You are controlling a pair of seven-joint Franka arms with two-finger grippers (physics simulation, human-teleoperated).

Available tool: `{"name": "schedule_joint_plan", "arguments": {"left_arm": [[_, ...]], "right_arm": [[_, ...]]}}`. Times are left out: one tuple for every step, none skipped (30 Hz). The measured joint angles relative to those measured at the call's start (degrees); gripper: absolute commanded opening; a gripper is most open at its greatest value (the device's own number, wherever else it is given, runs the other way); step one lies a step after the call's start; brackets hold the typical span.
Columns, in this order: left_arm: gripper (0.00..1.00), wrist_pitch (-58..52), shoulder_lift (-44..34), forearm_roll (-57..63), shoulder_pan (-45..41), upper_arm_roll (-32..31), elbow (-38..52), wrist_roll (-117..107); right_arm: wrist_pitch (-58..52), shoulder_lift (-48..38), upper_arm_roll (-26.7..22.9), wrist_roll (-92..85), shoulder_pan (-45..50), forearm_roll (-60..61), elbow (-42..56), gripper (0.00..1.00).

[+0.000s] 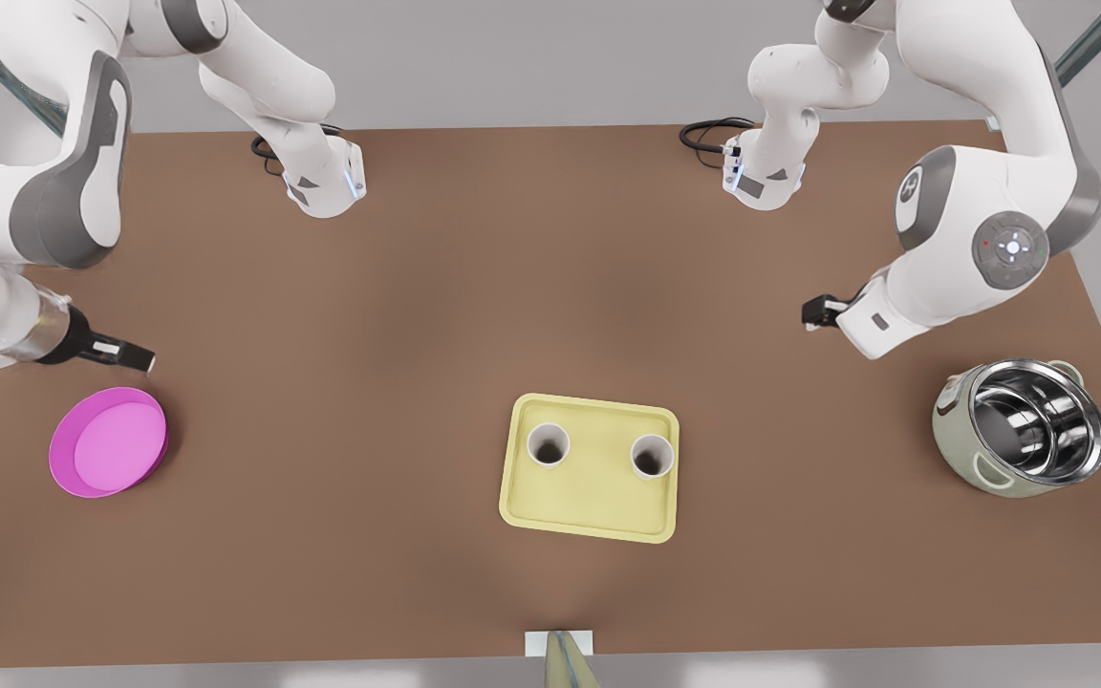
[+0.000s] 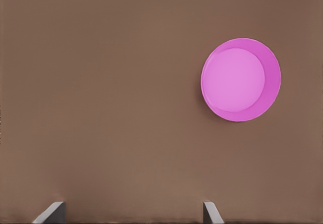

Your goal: Use both arms to respectively pick up the white IKEA cups from the middle-left and middle-right positions, then place the white IKEA cups onto the middle-middle tray, ensuring that the cups remain upright and do not tip over

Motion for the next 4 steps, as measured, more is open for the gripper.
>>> {"name": "schedule_joint_plan", "arguments": {"left_arm": [[1.00, -0.40, 0.00, 0.01, -0.09, -0.21, 0.29, 0.04], [1.00, -0.74, -0.01, 0.04, -0.17, -0.36, 0.44, 0.09], [1.00, -1.19, -0.02, 0.12, -0.18, -0.46, 1.18, 0.13], [1.00, -1.61, -0.05, 0.20, -0.14, -0.54, 1.67, 0.17]], "right_arm": [[0.11, -3.86, -1.16, -0.90, 1.83, 0.05, -4.01, 1.00], [0.30, -6.10, -1.81, -1.75, 3.38, 0.12, -6.45, 1.00], [0.46, -7.13, -2.19, -2.55, 4.51, 0.17, -7.71, 1.00], [0.59, -7.53, -2.39, -3.31, 5.19, 0.21, -8.33, 1.00]]}}
